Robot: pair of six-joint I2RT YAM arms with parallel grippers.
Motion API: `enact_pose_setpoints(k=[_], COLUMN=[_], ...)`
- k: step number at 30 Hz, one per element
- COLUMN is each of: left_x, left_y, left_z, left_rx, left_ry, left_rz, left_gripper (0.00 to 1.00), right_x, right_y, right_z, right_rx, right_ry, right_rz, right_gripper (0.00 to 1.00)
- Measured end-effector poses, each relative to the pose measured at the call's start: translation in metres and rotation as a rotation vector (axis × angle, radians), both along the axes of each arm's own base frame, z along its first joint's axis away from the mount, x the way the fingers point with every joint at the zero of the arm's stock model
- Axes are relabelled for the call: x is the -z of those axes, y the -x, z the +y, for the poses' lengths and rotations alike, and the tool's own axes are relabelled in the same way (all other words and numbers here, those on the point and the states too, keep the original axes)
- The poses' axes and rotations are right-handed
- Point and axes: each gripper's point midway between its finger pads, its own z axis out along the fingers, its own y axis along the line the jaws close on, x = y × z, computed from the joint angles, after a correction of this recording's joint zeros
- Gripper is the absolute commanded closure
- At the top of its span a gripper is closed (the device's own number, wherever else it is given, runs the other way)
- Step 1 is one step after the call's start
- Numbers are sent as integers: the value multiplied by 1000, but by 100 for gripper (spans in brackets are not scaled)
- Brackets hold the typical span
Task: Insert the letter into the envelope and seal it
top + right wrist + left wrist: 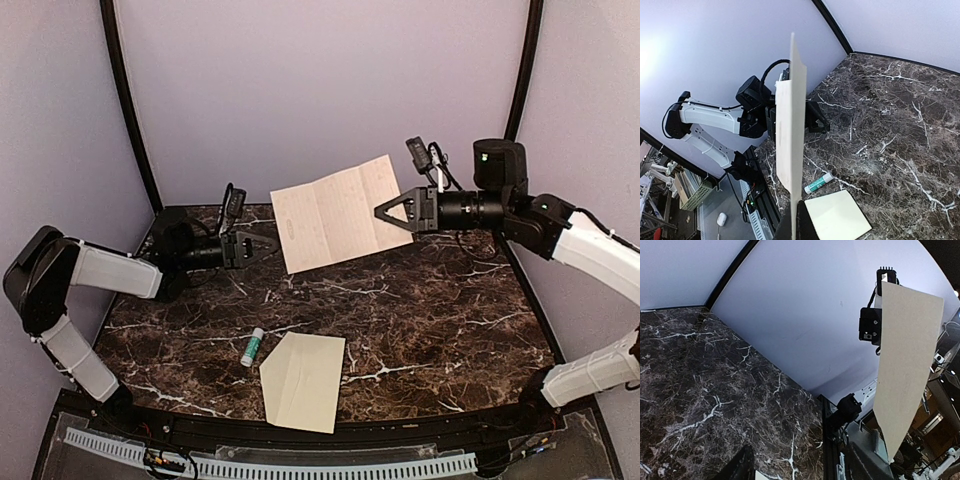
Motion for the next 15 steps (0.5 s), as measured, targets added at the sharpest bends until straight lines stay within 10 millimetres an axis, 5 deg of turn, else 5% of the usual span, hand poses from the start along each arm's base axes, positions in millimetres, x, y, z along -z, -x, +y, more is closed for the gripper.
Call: enact_pose_setpoints(k=[15], left_x=[-33], left_y=[28], left_z=[-20], left_rx=[145], left_ry=[67], left_rz=[-68], left_gripper=[41], right_x=[29], right_y=[-14], right_z=[32], right_rx=[-38], right_ry=[14], right_rz=[53], right_gripper=[100])
